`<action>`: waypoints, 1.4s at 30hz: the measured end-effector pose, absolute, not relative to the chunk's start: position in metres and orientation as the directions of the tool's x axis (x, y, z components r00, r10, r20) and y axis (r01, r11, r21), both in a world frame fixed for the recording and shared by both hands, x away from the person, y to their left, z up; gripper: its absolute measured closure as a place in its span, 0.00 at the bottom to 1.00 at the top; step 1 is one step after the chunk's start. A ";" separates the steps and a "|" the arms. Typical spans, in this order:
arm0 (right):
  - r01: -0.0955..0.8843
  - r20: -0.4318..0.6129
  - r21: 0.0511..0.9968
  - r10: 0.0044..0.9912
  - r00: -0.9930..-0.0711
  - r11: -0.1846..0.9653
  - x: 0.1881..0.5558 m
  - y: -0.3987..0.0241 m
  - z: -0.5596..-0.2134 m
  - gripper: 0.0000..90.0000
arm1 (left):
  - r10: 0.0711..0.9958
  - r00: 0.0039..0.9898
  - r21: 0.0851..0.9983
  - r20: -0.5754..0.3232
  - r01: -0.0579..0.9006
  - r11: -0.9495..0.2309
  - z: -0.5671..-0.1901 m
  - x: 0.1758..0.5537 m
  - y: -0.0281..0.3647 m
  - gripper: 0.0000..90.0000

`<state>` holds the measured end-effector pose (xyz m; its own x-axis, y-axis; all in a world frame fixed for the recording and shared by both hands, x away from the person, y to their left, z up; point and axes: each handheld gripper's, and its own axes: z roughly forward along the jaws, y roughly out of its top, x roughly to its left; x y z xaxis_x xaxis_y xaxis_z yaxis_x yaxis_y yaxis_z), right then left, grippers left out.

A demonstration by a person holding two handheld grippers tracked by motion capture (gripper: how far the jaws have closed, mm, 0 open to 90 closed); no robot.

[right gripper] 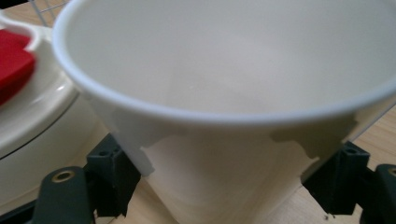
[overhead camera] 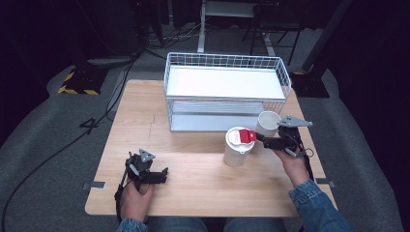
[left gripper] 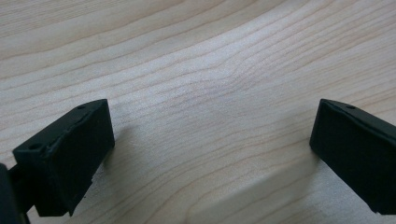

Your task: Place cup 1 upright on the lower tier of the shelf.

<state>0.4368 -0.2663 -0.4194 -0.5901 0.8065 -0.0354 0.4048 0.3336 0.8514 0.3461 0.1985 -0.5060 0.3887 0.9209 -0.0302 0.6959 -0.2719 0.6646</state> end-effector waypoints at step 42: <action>0.377 -0.041 0.900 0.904 -0.426 0.219 0.505 -0.242 -0.461 0.25 | 0.921 0.388 0.665 -0.030 0.696 -0.271 -0.506 0.346 0.198 0.00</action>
